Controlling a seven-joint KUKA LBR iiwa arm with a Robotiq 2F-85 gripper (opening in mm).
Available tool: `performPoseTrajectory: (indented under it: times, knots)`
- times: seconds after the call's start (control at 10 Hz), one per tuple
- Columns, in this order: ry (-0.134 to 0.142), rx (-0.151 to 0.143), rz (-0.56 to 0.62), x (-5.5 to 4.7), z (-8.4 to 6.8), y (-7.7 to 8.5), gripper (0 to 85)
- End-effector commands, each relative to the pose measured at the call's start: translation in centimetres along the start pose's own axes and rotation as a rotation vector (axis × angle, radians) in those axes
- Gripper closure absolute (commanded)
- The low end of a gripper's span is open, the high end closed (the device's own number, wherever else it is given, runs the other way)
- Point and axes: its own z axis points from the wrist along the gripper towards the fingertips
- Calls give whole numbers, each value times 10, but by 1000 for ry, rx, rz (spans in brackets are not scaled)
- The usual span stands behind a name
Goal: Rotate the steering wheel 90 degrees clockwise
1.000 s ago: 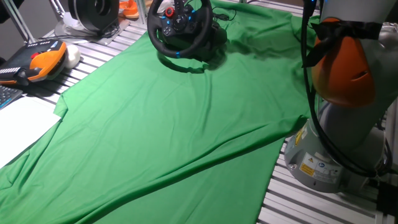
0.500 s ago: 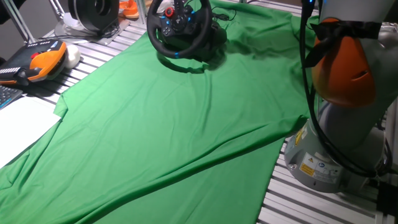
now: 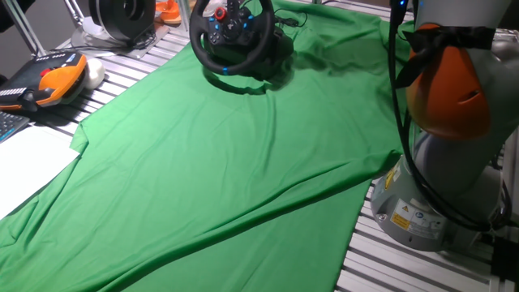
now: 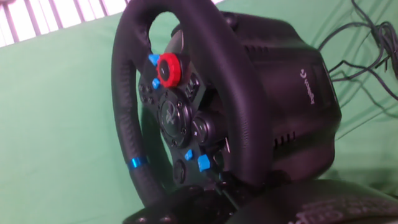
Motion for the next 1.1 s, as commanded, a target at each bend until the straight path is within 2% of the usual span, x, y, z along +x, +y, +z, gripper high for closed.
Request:
performPoseTrajectory:
  times: [0.0,0.4,0.8,1.0]
  knots:
    - [10,-1,1,1,0,0,510]
    - [53,-11,9,6,-1,0,510]
    - [57,-14,24,17,8,4,510]
    - [60,-18,30,19,10,5,510]
